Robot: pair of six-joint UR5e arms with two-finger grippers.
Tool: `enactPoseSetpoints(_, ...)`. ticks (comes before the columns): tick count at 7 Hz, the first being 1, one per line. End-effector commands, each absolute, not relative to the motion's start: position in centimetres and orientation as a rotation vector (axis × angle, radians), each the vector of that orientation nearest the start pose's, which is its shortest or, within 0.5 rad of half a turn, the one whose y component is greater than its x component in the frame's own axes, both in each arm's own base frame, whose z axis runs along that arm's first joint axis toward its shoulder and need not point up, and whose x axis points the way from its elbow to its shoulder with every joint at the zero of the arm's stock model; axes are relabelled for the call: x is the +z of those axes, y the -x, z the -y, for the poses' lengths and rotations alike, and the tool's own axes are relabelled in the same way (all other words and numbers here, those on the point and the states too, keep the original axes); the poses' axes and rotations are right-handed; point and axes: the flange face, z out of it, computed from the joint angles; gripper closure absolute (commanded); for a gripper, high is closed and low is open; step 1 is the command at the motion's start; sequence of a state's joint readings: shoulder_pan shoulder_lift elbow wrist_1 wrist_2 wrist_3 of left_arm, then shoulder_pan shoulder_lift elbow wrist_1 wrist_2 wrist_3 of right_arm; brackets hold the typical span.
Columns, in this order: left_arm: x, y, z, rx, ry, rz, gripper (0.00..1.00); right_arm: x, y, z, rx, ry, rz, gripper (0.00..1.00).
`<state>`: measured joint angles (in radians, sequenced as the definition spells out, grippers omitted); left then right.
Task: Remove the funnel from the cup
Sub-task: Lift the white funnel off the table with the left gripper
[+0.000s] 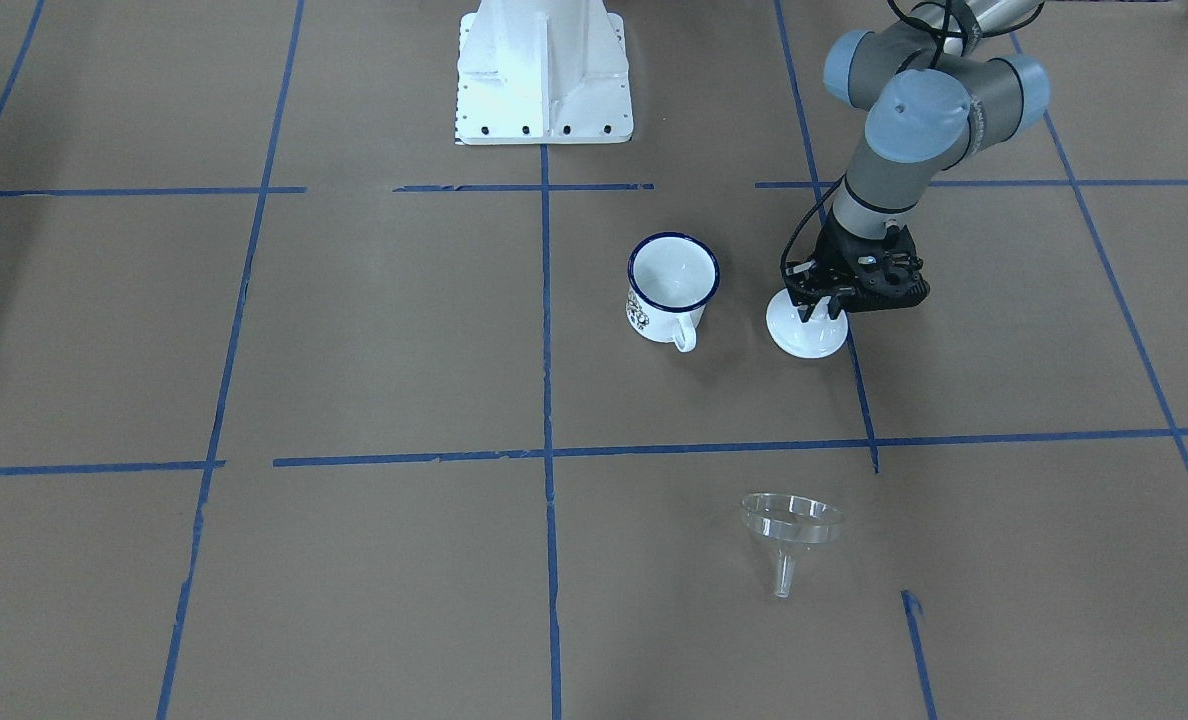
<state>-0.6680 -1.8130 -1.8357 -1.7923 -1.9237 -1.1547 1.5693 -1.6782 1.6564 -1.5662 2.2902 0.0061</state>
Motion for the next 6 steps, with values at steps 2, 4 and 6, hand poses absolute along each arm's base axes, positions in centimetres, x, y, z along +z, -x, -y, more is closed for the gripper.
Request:
enactPoseSetpoints(2,33.0,-35.4,42.6,-0.057,-0.060,-0.768,1.00,67.0,-6.7,44.5,0.010,0.019,0.719,0.00)
enactPoseSetpoints(4,25.1,-31.0,46.4,-0.128,-0.085,-0.731,1.00,67.0,-6.7,44.5,0.010,0.019,0.719,0.00)
enactPoseSetpoints(6,19.3,-32.9,46.3,-0.117,0.000,-0.798,1.00,67.0,-6.7,44.5,0.010,0.019,0.719,0.00)
